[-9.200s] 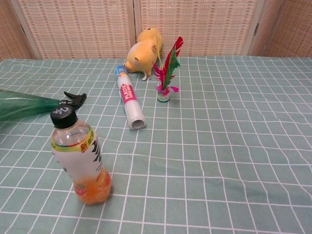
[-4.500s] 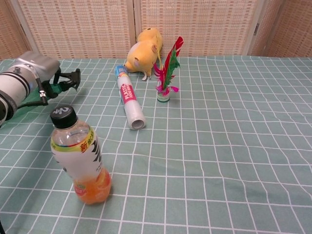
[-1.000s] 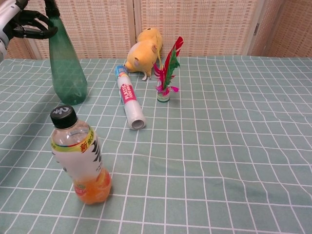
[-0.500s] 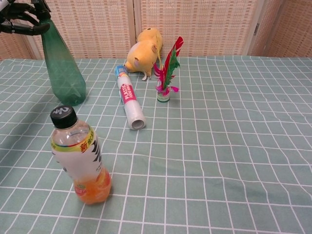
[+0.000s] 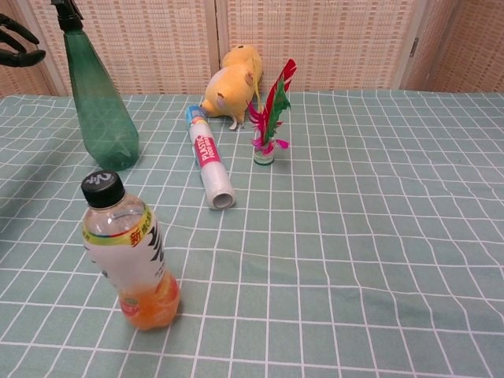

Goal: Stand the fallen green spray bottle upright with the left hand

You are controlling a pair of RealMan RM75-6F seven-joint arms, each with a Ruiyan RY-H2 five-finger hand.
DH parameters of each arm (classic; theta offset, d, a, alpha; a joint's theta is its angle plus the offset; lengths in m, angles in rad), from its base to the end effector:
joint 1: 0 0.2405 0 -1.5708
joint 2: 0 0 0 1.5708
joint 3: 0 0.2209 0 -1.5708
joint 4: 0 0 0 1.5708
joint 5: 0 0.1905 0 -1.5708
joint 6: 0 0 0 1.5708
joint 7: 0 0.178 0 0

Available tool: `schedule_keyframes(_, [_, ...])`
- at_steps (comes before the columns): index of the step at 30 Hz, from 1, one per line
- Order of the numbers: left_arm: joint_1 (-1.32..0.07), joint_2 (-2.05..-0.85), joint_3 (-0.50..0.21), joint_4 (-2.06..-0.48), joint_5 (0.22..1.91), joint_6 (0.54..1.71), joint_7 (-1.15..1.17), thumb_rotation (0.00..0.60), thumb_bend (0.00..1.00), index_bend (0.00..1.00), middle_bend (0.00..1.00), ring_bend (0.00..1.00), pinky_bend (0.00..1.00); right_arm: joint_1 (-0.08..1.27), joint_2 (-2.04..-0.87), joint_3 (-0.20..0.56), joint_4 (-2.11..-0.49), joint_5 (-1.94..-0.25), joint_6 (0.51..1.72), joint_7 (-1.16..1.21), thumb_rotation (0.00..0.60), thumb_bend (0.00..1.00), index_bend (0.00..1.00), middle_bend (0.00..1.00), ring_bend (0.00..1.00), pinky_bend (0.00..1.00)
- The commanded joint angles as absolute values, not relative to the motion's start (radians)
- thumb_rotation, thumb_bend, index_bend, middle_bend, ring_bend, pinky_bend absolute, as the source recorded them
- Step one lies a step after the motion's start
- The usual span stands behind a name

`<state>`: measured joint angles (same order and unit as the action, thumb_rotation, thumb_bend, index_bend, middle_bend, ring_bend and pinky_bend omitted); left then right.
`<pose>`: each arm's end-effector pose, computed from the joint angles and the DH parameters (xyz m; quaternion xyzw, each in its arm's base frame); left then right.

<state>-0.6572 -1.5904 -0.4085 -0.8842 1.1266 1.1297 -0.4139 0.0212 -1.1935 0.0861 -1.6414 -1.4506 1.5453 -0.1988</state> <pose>-0.2286 0.4263 0.1407 -0.4298 -0.4441 -0.5773 0.5337 -0.2746 -0.1987 0.1572 0.5664 -0.3654 0.3562 0.6471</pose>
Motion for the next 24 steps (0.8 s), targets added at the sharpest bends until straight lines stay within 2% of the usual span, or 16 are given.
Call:
schedule_keyframes(1, [-0.633,-1.565,-0.406,-0.874,1.130,1.142,-0.410,0.600,0.25,0.00,0.32,0.33,0.17,0.024,-1.191,0.083,-1.635,-1.461,1.541,-0.182,0.600,0.00,0.15,0.26,0.02,0.00])
schedule_keyframes(3, [-0.613,-1.542,-0.399,-0.890,1.140,1.159,-0.412,0.600,0.25,0.00,0.32,0.33,0.17,0.028,-1.189,0.083,-1.635,-1.463,1.535,-0.181,0.600,0.00,0.15,0.26,0.02,0.00])
schedule_keyframes(5, [-0.586,-1.509,-0.390,-0.930,1.150,1.177,-0.412,0.600,0.25,0.06,0.32,0.33,0.19,0.031,-1.191,0.084,-1.637,-1.460,1.531,-0.190,0.600,0.00,0.15,0.26,0.02,0.00])
schedule_keyframes(8, [-0.518,-1.413,-0.352,-1.060,1.192,1.234,-0.374,0.600,0.26,0.32,0.31,0.33,0.22,0.037,-1.195,0.089,-1.641,-1.454,1.525,-0.208,0.600,0.00,0.22,0.26,0.02,0.00])
schedule_keyframes(11, [-0.424,-1.277,-0.285,-1.229,1.250,1.320,-0.250,0.600,0.27,0.42,0.37,0.35,0.27,0.040,-1.193,0.090,-1.642,-1.449,1.519,-0.209,0.600,0.00,0.31,0.26,0.02,0.00])
schedule_keyframes(13, [-0.350,-1.164,-0.216,-1.353,1.274,1.344,-0.132,0.600,0.27,0.48,0.43,0.39,0.34,0.039,-1.187,0.089,-1.649,-1.446,1.514,-0.194,0.600,0.00,0.35,0.26,0.02,0.00])
schedule_keyframes(15, [-0.297,-1.036,-0.136,-1.496,1.294,1.303,-0.049,0.600,0.26,0.46,0.41,0.37,0.37,0.038,-1.182,0.087,-1.647,-1.453,1.515,-0.177,0.600,0.00,0.36,0.26,0.02,0.00])
schedule_keyframes(17, [-0.268,-0.953,-0.079,-1.601,1.331,1.284,-0.007,0.600,0.26,0.40,0.36,0.32,0.32,0.038,-1.182,0.084,-1.641,-1.461,1.517,-0.172,0.600,0.00,0.36,0.26,0.02,0.00])
schedule_keyframes(18, [-0.249,-0.943,-0.062,-1.634,1.363,1.313,0.003,0.600,0.26,0.37,0.33,0.29,0.30,0.039,-1.183,0.083,-1.638,-1.465,1.518,-0.172,0.600,0.00,0.36,0.26,0.02,0.00])
schedule_keyframes(21, [-0.211,-1.034,-0.063,-1.608,1.423,1.434,0.045,0.600,0.26,0.36,0.31,0.26,0.28,0.039,-1.185,0.082,-1.635,-1.467,1.518,-0.175,0.600,0.00,0.36,0.26,0.02,0.00])
schedule_keyframes(24, [-0.209,-1.114,-0.083,-1.545,1.430,1.486,0.132,0.600,0.26,0.33,0.28,0.23,0.27,0.038,-1.184,0.081,-1.632,-1.468,1.521,-0.174,0.600,0.00,0.36,0.26,0.02,0.00])
